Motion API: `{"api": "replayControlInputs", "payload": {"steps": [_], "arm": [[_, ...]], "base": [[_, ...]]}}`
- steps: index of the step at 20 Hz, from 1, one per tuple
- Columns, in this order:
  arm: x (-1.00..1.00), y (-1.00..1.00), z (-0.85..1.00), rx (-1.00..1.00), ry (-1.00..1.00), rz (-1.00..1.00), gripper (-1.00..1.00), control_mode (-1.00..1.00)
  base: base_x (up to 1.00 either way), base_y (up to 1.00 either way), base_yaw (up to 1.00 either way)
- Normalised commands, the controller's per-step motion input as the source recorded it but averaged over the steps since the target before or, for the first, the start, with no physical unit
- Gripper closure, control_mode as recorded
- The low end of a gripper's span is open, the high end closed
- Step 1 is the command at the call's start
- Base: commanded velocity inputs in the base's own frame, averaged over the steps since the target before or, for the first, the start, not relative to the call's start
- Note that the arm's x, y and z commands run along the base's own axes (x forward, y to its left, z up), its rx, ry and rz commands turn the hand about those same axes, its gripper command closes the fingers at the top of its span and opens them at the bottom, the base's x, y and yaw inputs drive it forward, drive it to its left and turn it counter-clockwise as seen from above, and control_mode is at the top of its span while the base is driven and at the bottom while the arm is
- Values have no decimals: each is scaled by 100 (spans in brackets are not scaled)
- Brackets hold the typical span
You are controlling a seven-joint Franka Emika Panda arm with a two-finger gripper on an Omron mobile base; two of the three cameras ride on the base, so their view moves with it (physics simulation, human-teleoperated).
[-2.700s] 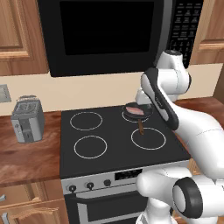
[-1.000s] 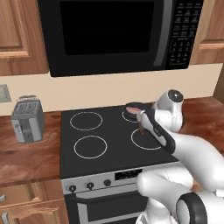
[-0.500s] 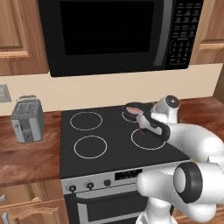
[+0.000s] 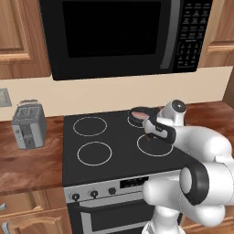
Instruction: Pick up the pan with the steak in it and place it on the dining table. Then place the steak on the plate.
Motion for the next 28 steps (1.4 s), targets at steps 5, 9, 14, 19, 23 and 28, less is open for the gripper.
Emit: {"api": "replayControlInputs", "payload": {"steps": [5,9,14,19,23,28], "arm": [[12,0,-19,0,1,-5,-100,-100],[18,0,-26,0,1,-8,-100,-100],[20,0,-28,2,1,-8,-100,-100],[22,0,-33,8,3,-7,-100,-100],[23,0,-33,9,3,-6,-100,-100],[25,0,-32,6,1,-6,-100,-100]], "base": [[0,0,0],[0,0,0],[0,0,0],[0,0,0],[0,0,0],[0,0,0]]}}
